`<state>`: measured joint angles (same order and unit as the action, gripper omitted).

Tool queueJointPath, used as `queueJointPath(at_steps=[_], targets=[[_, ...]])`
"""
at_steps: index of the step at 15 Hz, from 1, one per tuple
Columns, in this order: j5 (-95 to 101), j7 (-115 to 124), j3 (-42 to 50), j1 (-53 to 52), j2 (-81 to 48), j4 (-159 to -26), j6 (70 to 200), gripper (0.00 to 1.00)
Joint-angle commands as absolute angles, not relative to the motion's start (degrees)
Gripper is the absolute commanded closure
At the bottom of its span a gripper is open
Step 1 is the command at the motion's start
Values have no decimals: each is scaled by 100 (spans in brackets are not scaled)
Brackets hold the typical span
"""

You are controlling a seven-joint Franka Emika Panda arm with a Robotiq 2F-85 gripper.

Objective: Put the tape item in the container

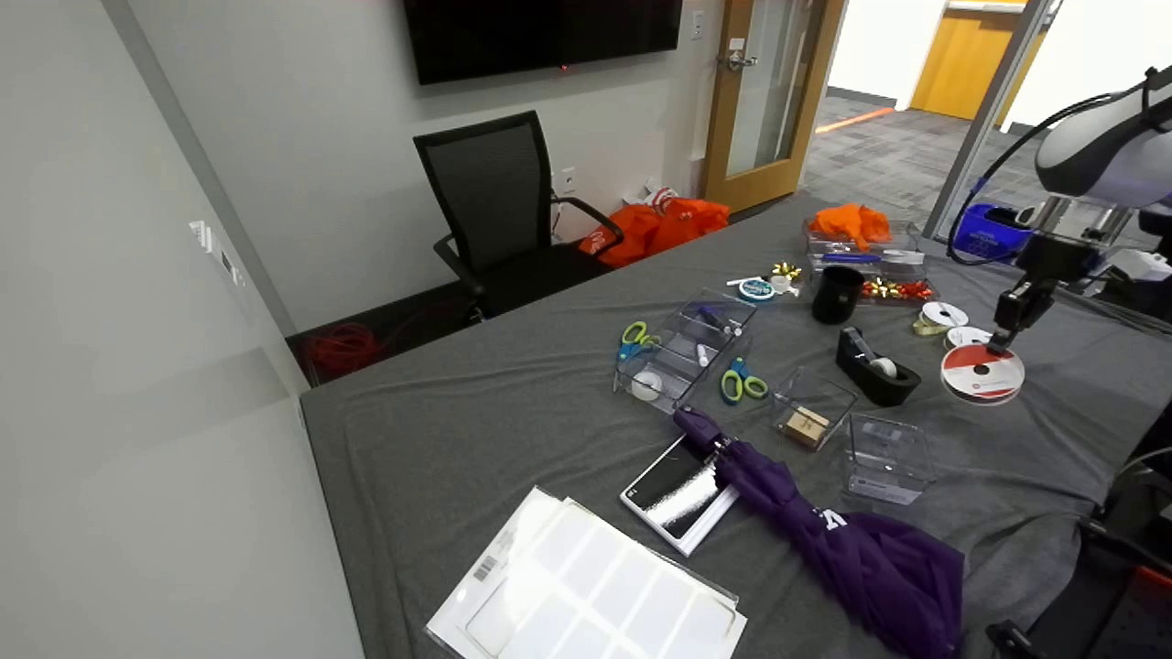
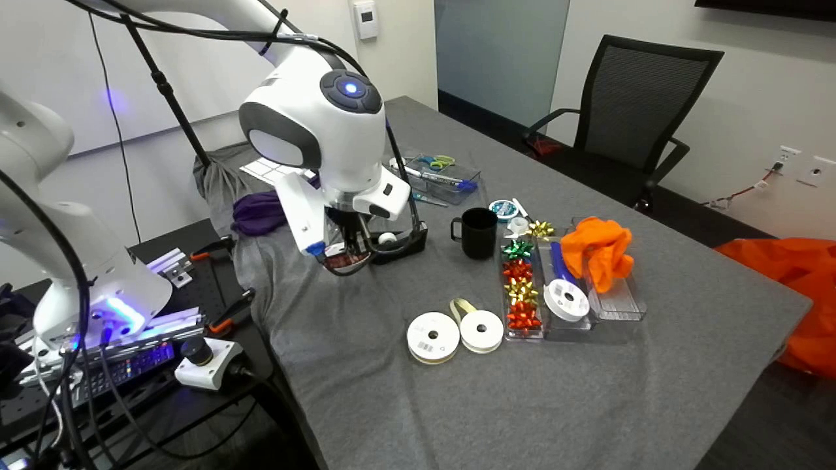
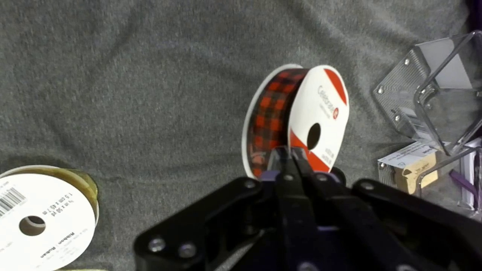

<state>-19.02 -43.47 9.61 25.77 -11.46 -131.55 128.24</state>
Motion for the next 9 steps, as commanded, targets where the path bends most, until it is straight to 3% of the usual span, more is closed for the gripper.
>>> queueJointPath(at_steps=[1, 9], targets=[[-1589, -4230, 1056, 2220, -680, -13461, 12816, 100], [-600, -2887, 793, 1218, 25, -13822, 12470, 100]])
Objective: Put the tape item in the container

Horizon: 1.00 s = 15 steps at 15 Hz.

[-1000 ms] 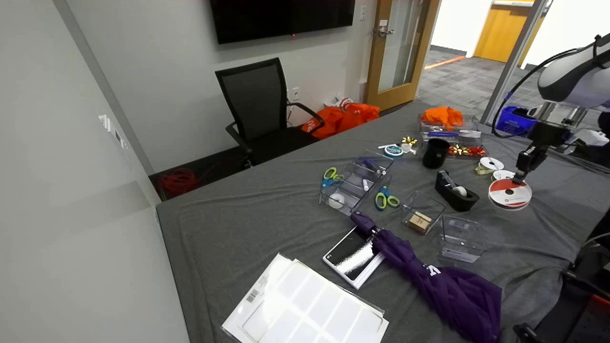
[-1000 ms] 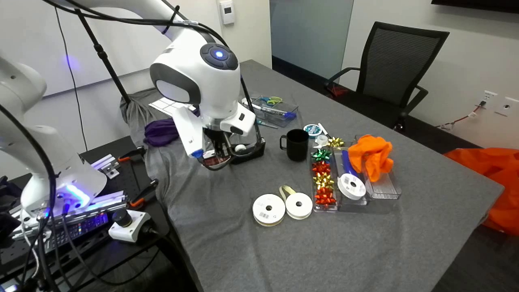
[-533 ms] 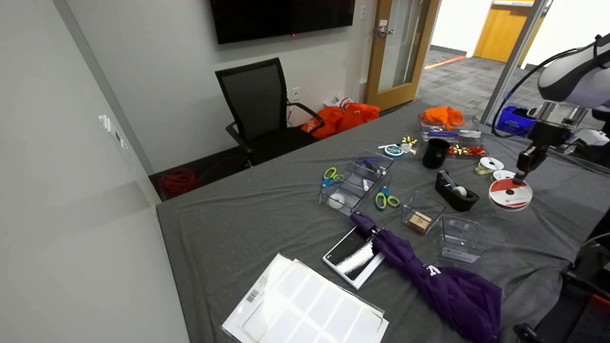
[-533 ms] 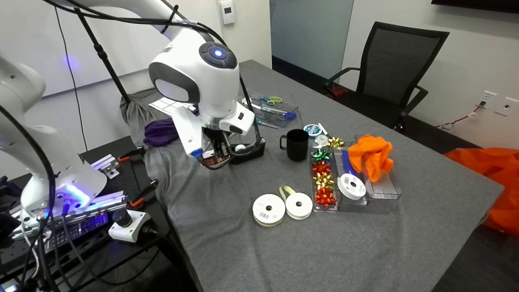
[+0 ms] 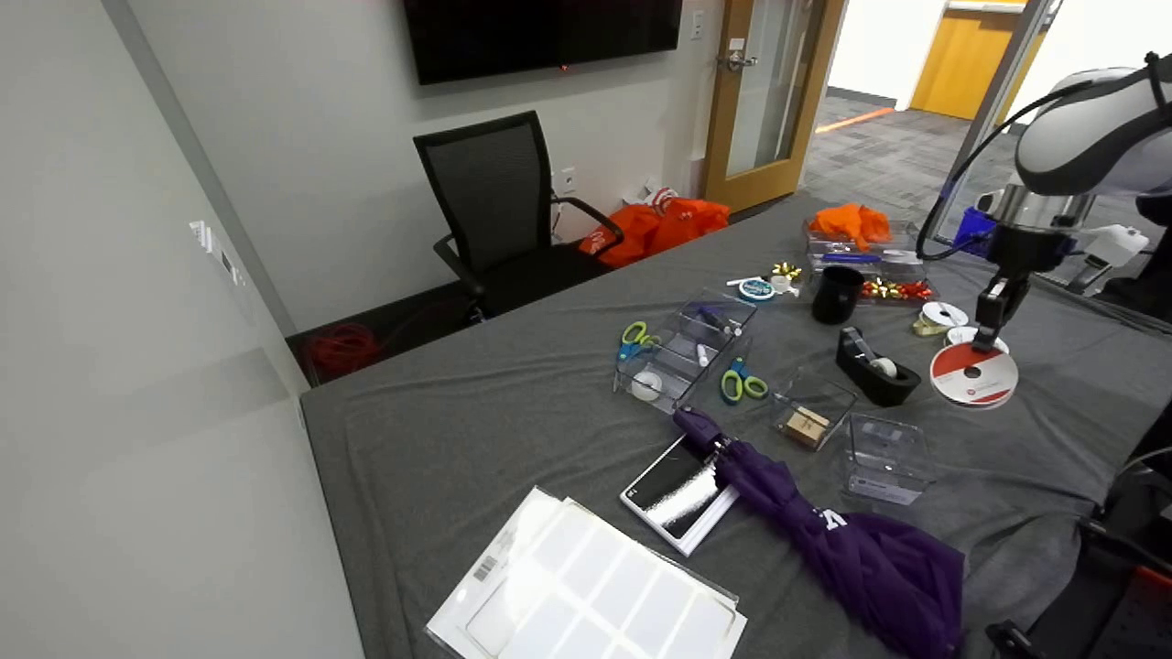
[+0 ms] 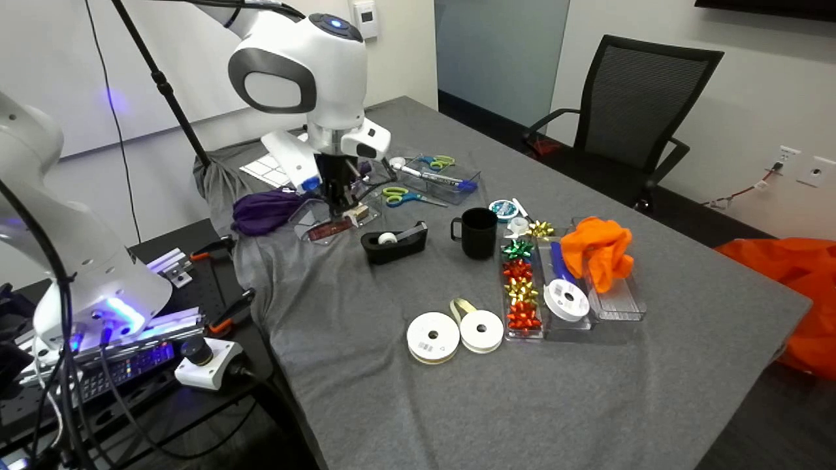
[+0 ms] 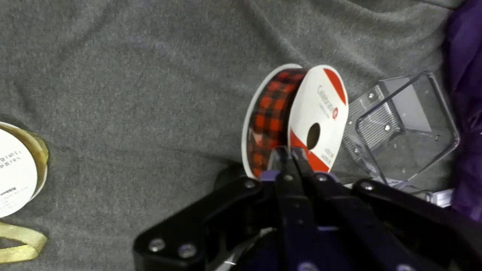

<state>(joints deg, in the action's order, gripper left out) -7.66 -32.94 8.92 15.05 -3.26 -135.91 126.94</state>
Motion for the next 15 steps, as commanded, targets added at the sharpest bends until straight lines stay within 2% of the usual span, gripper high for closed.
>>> queueJointPath(at_steps=[1, 15], targets=[[-650, -2772, 744, 1109, 41, -13824, 12401, 100], [-713, -923, 218, 242, -686, -13788, 13053, 100]])
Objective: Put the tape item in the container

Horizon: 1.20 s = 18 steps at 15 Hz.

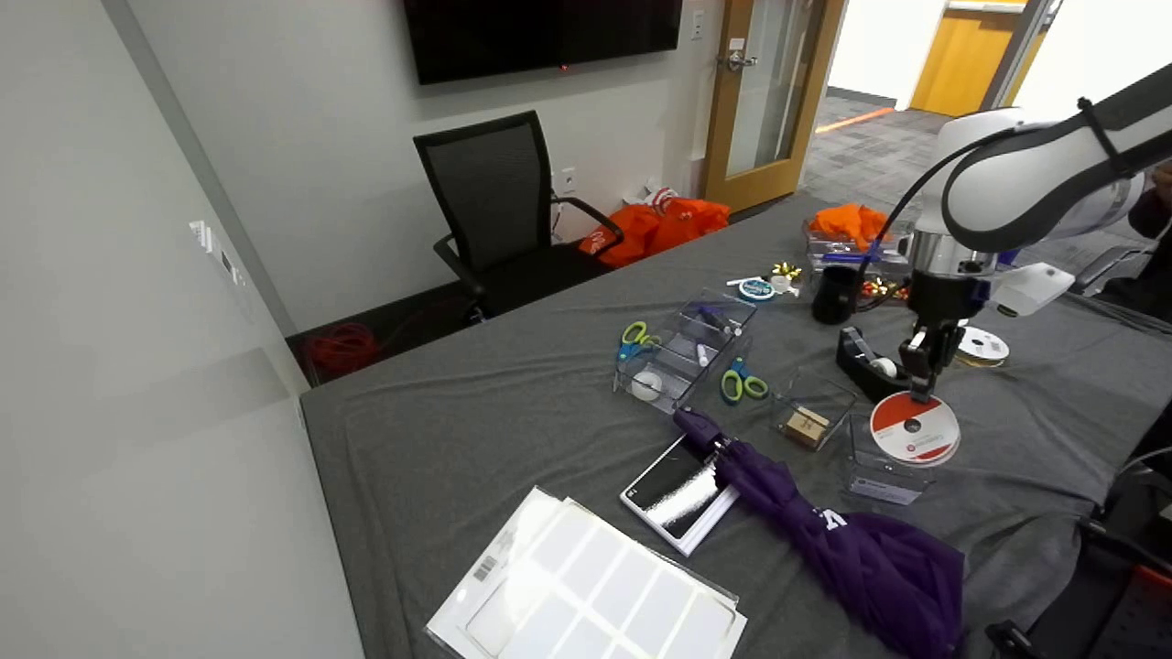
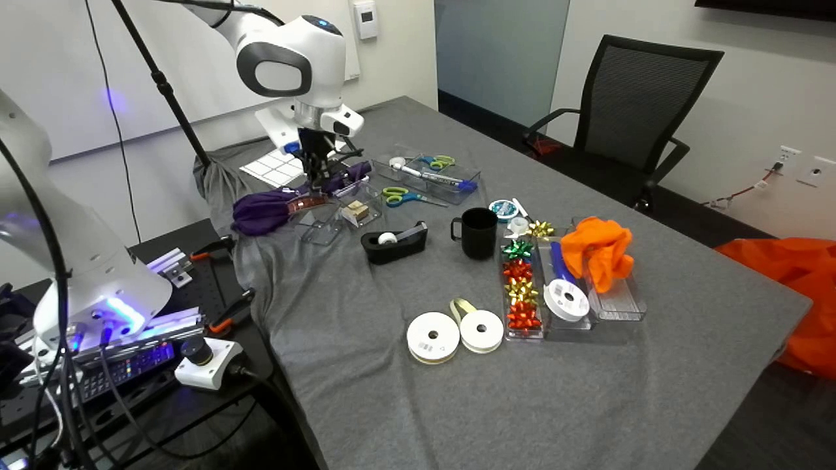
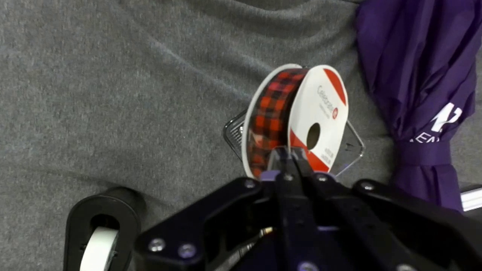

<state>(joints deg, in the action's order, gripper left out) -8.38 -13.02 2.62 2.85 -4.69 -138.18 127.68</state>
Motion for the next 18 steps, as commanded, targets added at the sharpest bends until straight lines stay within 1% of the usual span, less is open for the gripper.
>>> queueJointPath(at_steps=[1, 4, 5, 6, 7, 10, 16, 17, 18], targets=[[-679, -837, 208, 229, -788, -13779, 13174, 100], [-392, -480, 215, 167, -1078, -13749, 13459, 100], [-238, -336, 231, 142, -1144, -13743, 13488, 73], [-128, -221, 240, 129, -1186, -13729, 13486, 72], [-31, -166, 247, 129, -1178, -13731, 13447, 68], [133, -130, 254, 158, -1106, -13750, 13397, 45], [88, -373, 269, 243, -785, -13904, 13339, 4], [61, -462, 275, 268, -670, -13954, 13336, 1], [48, -519, 283, 283, -596, -13977, 13325, 0]])
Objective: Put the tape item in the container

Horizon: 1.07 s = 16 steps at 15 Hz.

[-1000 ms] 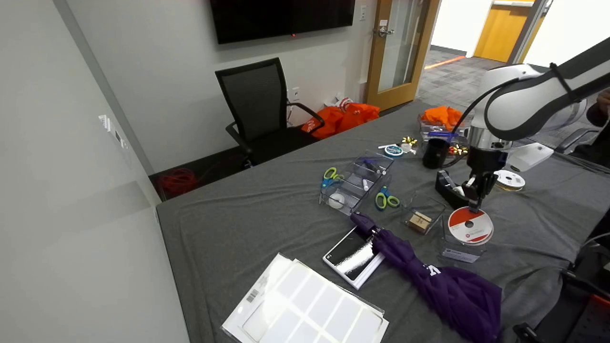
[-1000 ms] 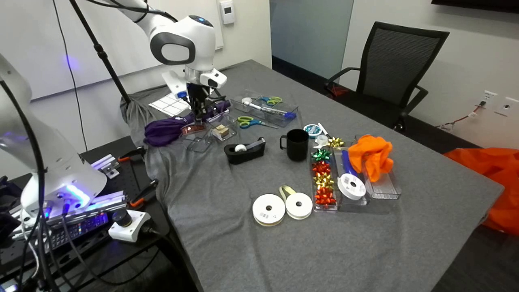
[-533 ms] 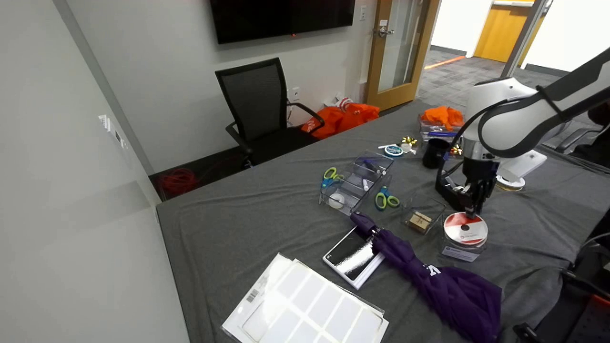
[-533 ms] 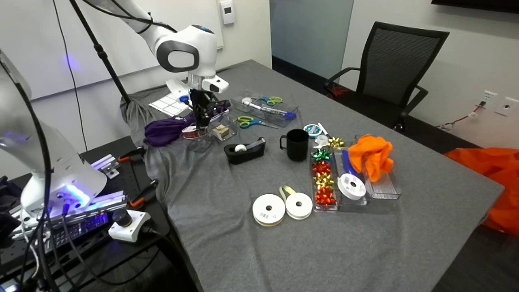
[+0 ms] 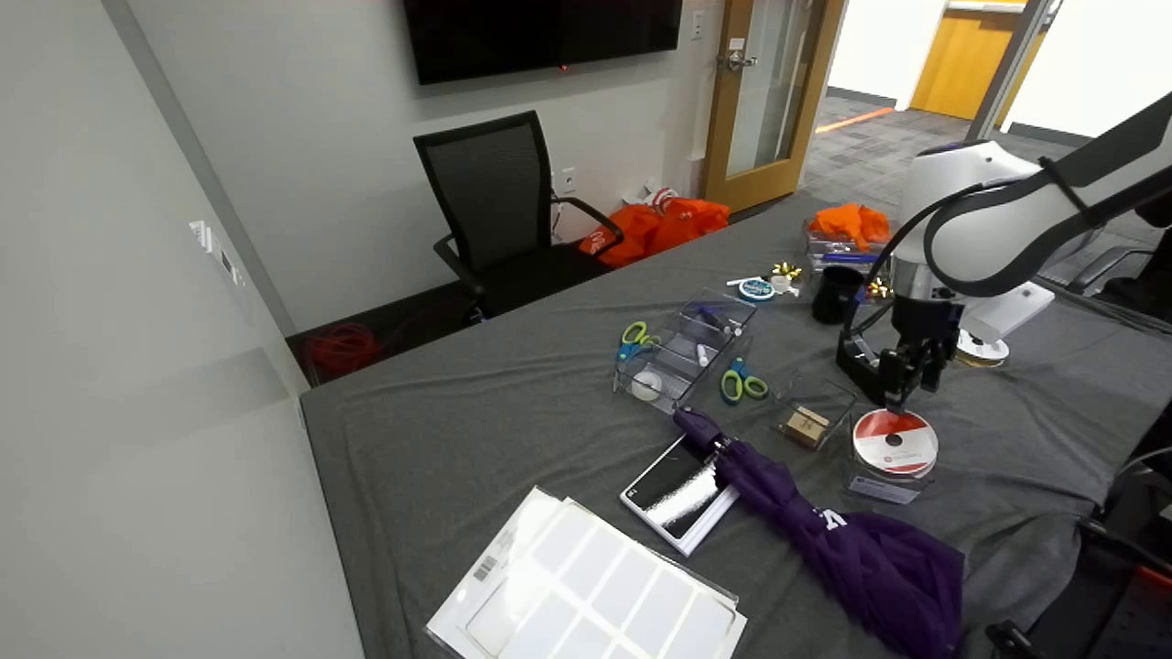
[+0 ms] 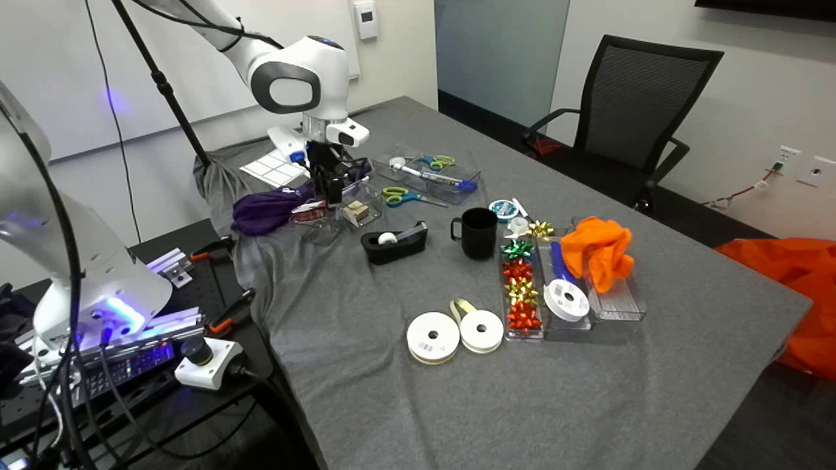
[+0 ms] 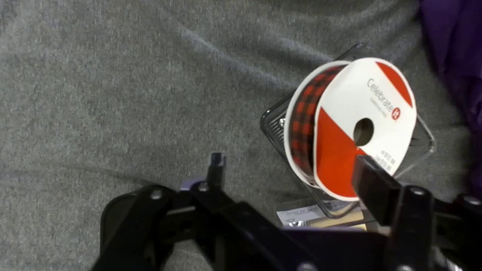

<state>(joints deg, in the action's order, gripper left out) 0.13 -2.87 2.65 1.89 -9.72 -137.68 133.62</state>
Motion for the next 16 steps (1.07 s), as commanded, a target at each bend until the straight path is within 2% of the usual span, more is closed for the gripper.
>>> queueJointPath(at_steps=[1, 8, 16], targets=[[25, -656, 302, 323, -444, -14049, 13325, 0], [490, -1643, 788, 707, 329, -14566, 13647, 0], [360, -2412, 1479, 1248, 69, -14363, 14321, 0]])
